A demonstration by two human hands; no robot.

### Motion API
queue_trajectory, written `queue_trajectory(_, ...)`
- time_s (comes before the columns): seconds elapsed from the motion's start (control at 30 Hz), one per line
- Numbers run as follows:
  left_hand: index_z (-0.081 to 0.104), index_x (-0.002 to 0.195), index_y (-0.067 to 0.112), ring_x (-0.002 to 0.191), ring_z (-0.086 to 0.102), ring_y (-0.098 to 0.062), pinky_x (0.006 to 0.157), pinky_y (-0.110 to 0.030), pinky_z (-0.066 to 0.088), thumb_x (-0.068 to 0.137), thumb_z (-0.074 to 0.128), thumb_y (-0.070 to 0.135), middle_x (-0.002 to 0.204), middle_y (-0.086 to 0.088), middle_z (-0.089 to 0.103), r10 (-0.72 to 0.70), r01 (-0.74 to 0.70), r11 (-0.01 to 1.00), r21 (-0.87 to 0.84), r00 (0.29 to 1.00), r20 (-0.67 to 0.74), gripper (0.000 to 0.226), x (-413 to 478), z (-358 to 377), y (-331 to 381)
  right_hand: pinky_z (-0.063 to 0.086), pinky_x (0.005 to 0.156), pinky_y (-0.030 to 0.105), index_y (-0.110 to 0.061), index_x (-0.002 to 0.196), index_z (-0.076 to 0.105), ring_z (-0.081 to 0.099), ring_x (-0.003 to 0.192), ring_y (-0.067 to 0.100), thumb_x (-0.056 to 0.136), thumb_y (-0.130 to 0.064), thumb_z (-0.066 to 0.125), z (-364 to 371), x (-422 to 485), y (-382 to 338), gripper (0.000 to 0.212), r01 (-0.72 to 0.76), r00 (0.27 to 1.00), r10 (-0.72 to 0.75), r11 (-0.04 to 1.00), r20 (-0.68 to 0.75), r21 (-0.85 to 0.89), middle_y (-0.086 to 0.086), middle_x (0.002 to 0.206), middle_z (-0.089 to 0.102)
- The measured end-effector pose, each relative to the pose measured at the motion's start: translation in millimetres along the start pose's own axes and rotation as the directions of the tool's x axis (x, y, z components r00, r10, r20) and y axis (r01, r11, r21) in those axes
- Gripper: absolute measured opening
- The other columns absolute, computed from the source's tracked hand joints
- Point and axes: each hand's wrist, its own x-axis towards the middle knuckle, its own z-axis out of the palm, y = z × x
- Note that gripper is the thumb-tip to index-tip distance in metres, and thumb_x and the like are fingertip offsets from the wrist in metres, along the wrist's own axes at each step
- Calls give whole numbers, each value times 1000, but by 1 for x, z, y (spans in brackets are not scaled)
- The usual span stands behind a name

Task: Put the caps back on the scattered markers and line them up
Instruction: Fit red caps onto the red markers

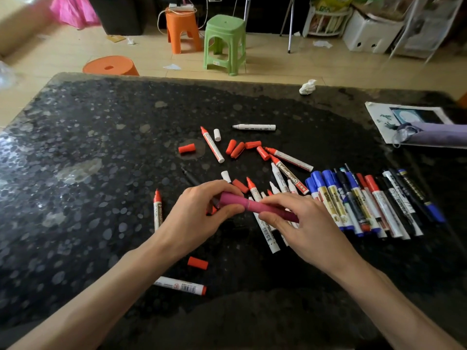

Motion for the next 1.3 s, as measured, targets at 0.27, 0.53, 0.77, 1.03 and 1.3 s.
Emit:
queue_trajectory(0.27, 66, 120, 29, 88, 72, -14, 80, -38, 59, 86, 81, 28, 102, 9, 73, -42, 49, 985, -166, 998, 43, 37, 12, 18, 15, 49, 79, 16, -30, 115, 75, 61, 97, 1, 90, -41, 76, -17, -14, 10, 28, -41, 993, 38, 999, -114, -23, -19, 97, 61)
queue_trajectory(0.53, 61, 132, 29, 94, 72, -4, 80, -28, 60, 90, 77, 28, 108, 12, 72, -87, 95, 984, -149, 994, 59, 45, 24, 37, 28, 44, 68, 16, -22, 107, 79, 60, 75, -2, 88, -33, 82, -64, -34, 73, 23, -320, 873, 265, 945, -409, -69, -14, 85, 65)
queue_trajectory(0.77, 65, 122, 31, 90, 72, -8, 71, -27, 55, 93, 75, 24, 101, 11, 72, -69, 85, 978, -191, 994, 90, 32, 42, 75, 54, 56, 67, 37, -23, 91, 78, 66, 72, 17, 91, -47, 73, -96, -47, 123, 24, -614, 683, 483, 786, -548, -73, -10, 73, 69)
queue_trajectory(1.03, 66, 123, 31, 92, 72, -8, 74, -28, 54, 96, 71, 23, 102, 13, 74, -92, 109, 973, -205, 992, 91, 29, 51, 81, 63, 46, 71, 33, -24, 105, 77, 70, 94, 26, 97, -46, 68, -101, -42, 134, 25, -738, 592, 593, 671, -546, -73, 0, 100, 77)
queue_trajectory(1.3, 68, 122, 30, 93, 72, -8, 84, -37, 60, 96, 72, 22, 99, 13, 74, -97, 102, 971, -217, 995, 36, 28, 51, 63, 64, 41, 69, 30, -21, 118, 72, 62, 87, 19, 99, -38, 68, -98, -32, 134, 26, -768, 568, 635, 637, -524, -61, 2, 109, 75)
